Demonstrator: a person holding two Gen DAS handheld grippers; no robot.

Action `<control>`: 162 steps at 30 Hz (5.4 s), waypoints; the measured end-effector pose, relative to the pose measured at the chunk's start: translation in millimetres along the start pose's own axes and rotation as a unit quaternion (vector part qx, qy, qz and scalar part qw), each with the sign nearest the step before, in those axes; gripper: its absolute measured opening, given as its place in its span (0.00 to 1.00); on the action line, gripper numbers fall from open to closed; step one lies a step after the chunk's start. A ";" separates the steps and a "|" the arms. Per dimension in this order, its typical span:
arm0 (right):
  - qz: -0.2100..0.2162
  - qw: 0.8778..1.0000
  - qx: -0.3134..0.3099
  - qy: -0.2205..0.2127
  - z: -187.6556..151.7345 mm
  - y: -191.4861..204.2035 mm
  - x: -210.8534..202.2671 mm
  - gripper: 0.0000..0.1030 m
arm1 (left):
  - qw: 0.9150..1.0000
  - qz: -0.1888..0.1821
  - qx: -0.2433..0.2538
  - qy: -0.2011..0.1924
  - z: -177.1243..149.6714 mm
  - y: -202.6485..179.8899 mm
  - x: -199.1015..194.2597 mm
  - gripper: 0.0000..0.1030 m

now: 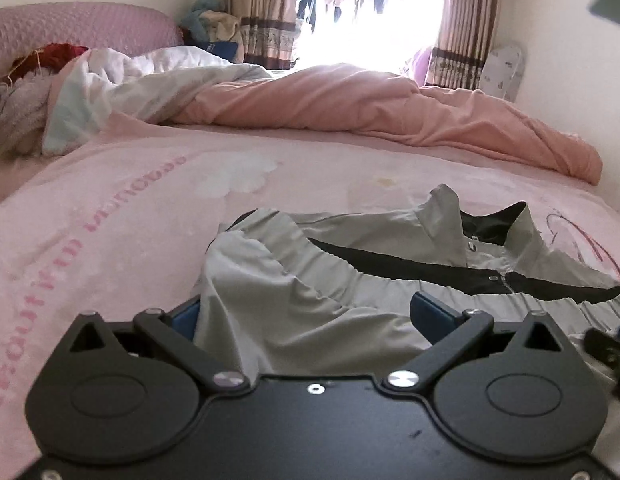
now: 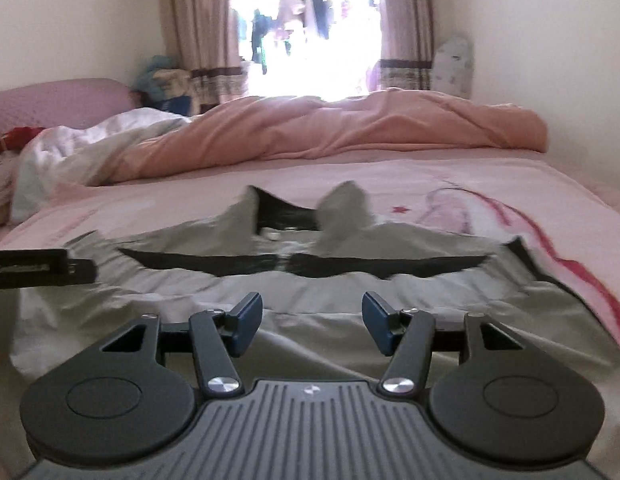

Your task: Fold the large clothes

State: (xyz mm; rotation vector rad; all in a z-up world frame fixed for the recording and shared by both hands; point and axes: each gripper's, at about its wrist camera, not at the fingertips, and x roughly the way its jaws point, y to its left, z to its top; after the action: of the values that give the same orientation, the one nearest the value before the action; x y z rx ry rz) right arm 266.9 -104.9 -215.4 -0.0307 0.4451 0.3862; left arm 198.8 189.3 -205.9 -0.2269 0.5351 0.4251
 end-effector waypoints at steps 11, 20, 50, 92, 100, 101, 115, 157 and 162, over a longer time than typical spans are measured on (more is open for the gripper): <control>0.012 0.999 0.036 0.020 -6.3 -6.1 5.4 0.65 | 0.994 0.050 0.050 -0.086 -17.8 -4.0 -35.7 1.00; 0.037 0.997 0.018 0.069 -9.6 -7.1 40.6 0.36 | 0.982 -0.088 0.165 0.034 -15.5 -69.6 46.2 1.00; -0.144 0.987 0.071 -0.004 -47.7 -136.5 -34.8 0.26 | 0.995 0.013 0.091 0.035 -25.4 44.8 34.3 1.00; -0.129 0.988 0.063 0.059 -76.1 -125.3 -89.9 0.18 | 0.988 0.056 0.130 0.053 -81.9 47.5 -43.5 1.00; -0.201 0.974 0.084 0.068 -81.7 -145.0 -99.3 0.25 | 0.992 0.077 0.072 0.070 -80.5 85.9 -48.9 1.00; -0.207 0.973 0.077 0.069 -81.3 -140.6 -99.8 0.27 | 0.990 0.091 0.089 0.063 -82.0 77.9 -51.0 1.00; -0.124 0.979 0.124 0.109 -81.8 -145.5 -150.7 0.59 | 0.992 0.040 0.119 0.031 -65.4 31.4 -62.4 1.00; -0.071 0.982 0.163 0.061 -70.1 -152.4 -106.7 0.14 | 0.988 0.033 0.138 0.058 -59.4 34.8 -41.8 1.00; -0.020 0.973 0.212 0.086 -68.2 -171.8 -76.5 0.72 | 0.991 0.024 0.113 0.063 -52.4 44.1 -36.8 1.00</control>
State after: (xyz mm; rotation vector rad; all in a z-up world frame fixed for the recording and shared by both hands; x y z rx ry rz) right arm 238.8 -299.1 -253.8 0.3451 0.6896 0.2429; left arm 127.2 199.7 -234.5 -0.0226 0.7089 0.3941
